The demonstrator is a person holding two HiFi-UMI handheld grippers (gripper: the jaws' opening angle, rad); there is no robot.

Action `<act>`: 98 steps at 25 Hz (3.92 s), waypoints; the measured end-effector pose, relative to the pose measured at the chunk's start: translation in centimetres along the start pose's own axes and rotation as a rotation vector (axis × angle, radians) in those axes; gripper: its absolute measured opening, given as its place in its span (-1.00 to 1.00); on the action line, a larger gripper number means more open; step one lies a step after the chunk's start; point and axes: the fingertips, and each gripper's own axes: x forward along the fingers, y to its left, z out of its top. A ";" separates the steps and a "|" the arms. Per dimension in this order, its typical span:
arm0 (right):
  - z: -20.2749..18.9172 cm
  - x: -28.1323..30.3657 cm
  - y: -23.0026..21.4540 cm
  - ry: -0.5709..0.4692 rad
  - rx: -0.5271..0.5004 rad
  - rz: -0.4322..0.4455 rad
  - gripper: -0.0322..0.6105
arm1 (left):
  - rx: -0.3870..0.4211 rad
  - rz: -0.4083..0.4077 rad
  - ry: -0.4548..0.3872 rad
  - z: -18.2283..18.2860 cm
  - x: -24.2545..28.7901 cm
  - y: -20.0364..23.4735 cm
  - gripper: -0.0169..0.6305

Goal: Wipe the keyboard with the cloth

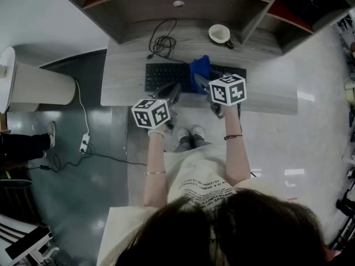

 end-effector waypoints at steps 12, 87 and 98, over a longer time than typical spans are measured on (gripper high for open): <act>0.2 1.2 1.4 0.015 -0.034 0.081 -0.72 | -0.018 0.088 -0.059 0.2 -1.2 1.2 -0.94; 1.7 14.5 11.1 -0.068 0.092 -0.049 -0.72 | 0.005 -0.023 0.049 3.3 -10.7 15.4 -0.94; 1.7 15.8 12.7 -0.071 0.091 -0.049 -0.72 | 0.015 -0.032 0.049 3.7 -12.0 16.5 -0.94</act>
